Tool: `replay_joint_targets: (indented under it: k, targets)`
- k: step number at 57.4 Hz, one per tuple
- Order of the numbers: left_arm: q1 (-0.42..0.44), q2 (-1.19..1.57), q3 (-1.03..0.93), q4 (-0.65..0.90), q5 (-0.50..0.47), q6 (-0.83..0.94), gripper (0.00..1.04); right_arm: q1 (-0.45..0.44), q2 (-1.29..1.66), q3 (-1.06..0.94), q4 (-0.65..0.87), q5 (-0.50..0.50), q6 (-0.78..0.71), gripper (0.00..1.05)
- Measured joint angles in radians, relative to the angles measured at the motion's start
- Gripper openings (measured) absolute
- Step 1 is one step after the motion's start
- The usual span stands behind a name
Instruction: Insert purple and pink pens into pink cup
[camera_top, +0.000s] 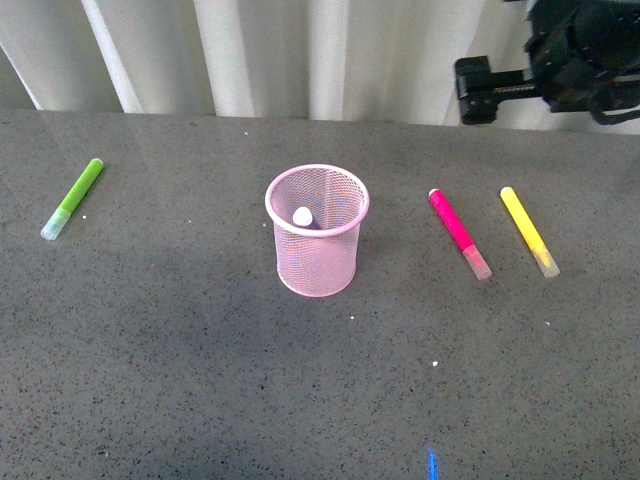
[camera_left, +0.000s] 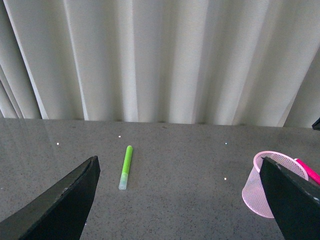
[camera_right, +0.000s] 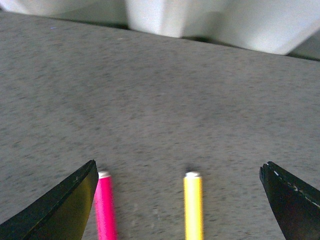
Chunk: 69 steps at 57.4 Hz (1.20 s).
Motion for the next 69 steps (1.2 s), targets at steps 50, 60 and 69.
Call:
replay_joint_targets:
  k: [50,60,69]
  targets:
    - [0.0,0.0,0.0,0.0,0.0,0.0,0.98,0.071,0.142,-0.113,0.107,-0.103,0.072,0.98]
    - [0.0,0.0,0.0,0.0,0.0,0.0,0.98,0.069,0.153,-0.109,0.121,-0.102,0.073,0.98]
    - [0.0,0.0,0.0,0.0,0.0,0.0,0.98,0.054,0.159,-0.098,0.13,-0.097,0.073,0.98]
